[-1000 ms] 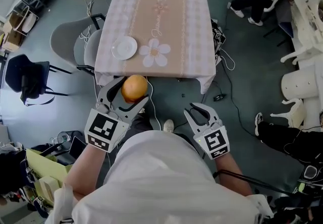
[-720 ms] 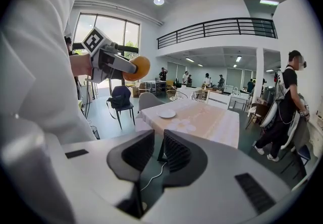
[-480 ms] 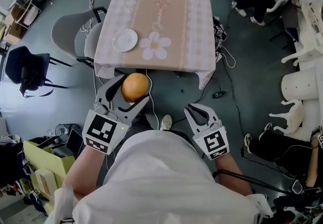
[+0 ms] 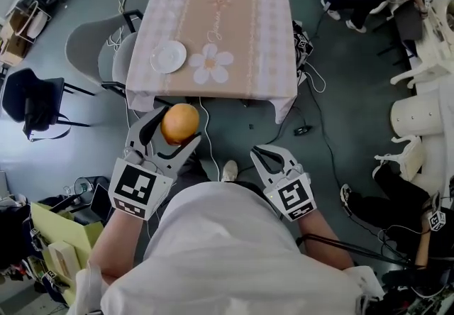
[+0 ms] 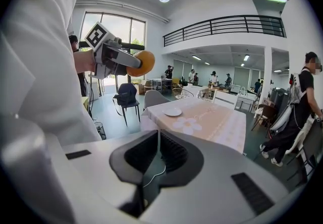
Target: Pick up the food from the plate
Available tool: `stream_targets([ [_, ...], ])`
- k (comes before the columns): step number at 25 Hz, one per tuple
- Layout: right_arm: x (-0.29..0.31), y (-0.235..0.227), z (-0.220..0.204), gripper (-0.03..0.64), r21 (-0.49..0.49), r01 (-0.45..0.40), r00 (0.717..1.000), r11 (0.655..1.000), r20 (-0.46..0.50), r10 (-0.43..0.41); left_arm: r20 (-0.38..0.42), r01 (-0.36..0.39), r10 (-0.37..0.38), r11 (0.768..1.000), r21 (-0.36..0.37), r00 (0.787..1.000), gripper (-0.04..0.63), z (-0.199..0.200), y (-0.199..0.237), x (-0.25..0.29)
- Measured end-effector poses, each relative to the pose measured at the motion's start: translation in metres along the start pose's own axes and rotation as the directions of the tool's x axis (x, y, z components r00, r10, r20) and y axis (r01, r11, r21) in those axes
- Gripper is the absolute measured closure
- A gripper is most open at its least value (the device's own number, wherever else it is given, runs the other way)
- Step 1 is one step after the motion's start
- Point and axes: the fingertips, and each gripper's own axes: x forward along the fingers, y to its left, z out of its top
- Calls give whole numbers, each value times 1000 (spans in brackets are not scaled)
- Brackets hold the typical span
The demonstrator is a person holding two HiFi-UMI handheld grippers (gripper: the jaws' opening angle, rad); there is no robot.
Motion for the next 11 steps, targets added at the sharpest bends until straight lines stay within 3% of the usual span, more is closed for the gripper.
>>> stream_targets([
  [11, 9, -12, 0, 595, 12, 9, 1000, 1000, -21, -9, -8, 16, -16, 1000, -1, 1000, 242, -2, 13, 18],
])
